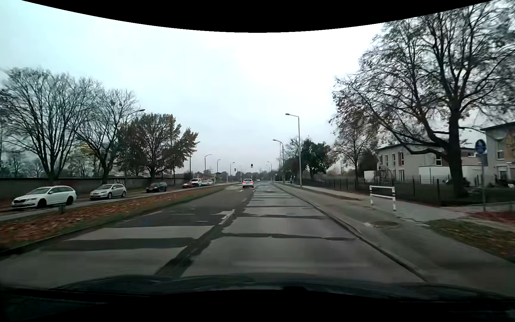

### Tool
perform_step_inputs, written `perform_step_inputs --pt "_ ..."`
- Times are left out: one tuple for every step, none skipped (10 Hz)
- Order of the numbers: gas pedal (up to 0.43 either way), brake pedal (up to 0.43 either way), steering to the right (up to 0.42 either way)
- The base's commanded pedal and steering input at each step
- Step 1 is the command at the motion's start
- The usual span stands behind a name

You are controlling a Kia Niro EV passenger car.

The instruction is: Follow the waypoints while adhering to traffic rules and regulations

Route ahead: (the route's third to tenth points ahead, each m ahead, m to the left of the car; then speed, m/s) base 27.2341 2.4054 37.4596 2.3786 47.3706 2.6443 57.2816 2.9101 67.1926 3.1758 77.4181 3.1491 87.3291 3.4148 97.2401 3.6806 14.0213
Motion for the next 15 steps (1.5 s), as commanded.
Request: perform_step_inputs --pt "0.157 0.0 -0.004" --pt "0.15 0.0 -0.005" --pt "0.15 0.0 -0.006" --pt "0.138 0.0 -0.006" --pt "0.13 0.0 -0.006" --pt "0.13 0.0 -0.006" --pt "0.13 0.0 -0.005" --pt "0.13 0.0 -0.005" --pt "0.13 0.0 -0.005" --pt "0.13 0.0 -0.006" --pt "0.13 0.0 -0.009" --pt "0.13 0.0 -0.009" --pt "0.13 0.0 -0.007" --pt "0.13 0.0 -0.006" --pt "0.13 0.0 -0.004"
